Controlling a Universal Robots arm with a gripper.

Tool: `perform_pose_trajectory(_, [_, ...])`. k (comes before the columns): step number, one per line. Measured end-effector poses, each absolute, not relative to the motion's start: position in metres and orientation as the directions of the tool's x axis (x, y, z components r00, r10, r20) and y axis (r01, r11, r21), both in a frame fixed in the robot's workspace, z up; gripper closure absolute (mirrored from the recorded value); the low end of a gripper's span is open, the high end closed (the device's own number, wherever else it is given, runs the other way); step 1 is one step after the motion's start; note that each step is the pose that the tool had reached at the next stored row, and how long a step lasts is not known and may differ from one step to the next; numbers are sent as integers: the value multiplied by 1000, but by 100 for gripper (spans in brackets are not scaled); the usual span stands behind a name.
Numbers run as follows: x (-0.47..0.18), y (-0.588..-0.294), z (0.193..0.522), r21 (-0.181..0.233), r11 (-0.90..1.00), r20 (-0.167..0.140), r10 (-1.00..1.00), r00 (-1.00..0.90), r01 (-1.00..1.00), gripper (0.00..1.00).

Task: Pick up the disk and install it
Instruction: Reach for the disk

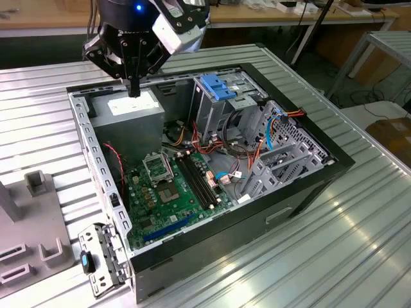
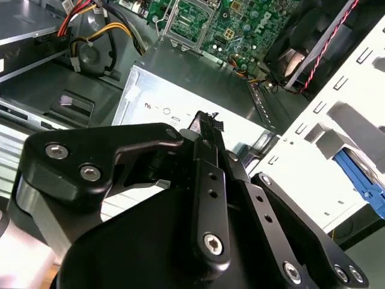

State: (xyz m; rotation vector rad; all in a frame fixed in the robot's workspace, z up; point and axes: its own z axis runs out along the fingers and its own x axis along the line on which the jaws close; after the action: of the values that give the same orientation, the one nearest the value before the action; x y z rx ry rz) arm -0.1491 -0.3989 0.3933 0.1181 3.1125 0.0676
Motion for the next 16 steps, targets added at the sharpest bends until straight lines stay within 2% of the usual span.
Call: perform_pose_trajectory(16, [-179,-399,393,44,996,-25,76,-997,75,89])
